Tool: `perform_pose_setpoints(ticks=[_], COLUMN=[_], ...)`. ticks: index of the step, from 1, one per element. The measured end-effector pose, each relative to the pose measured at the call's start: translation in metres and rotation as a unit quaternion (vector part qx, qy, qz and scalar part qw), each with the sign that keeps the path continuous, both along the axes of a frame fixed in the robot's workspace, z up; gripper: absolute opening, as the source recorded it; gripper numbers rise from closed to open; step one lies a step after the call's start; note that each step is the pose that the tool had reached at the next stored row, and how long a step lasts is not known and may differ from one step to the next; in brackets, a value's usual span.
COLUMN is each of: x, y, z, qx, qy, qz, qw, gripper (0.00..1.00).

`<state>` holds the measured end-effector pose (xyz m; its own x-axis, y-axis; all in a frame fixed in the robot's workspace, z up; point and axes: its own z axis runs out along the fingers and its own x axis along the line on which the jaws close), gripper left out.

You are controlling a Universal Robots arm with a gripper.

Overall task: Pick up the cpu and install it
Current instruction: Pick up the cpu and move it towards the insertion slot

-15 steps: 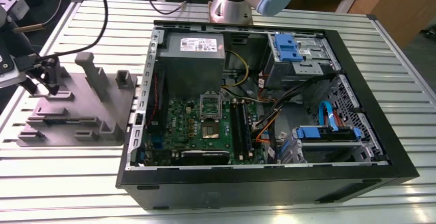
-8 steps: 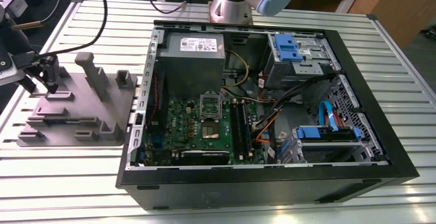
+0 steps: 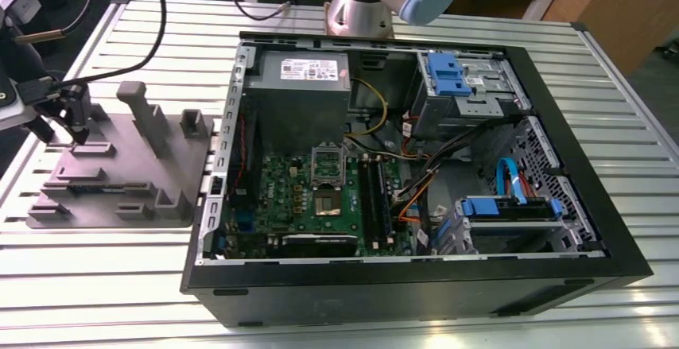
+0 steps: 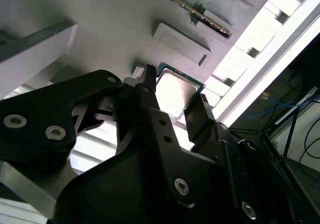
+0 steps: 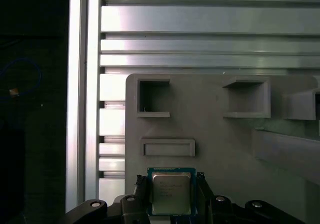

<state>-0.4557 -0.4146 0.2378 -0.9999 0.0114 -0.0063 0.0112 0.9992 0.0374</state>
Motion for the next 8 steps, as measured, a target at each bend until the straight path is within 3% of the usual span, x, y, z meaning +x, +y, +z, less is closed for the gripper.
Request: perform_pose_setpoints(ticks=[8], x=[0.0000], y=[0.0000], z=[0.0015], qx=[-0.0001], qy=[0.0001], qz=[0.000], qw=[1.00000], gripper=[0.47])
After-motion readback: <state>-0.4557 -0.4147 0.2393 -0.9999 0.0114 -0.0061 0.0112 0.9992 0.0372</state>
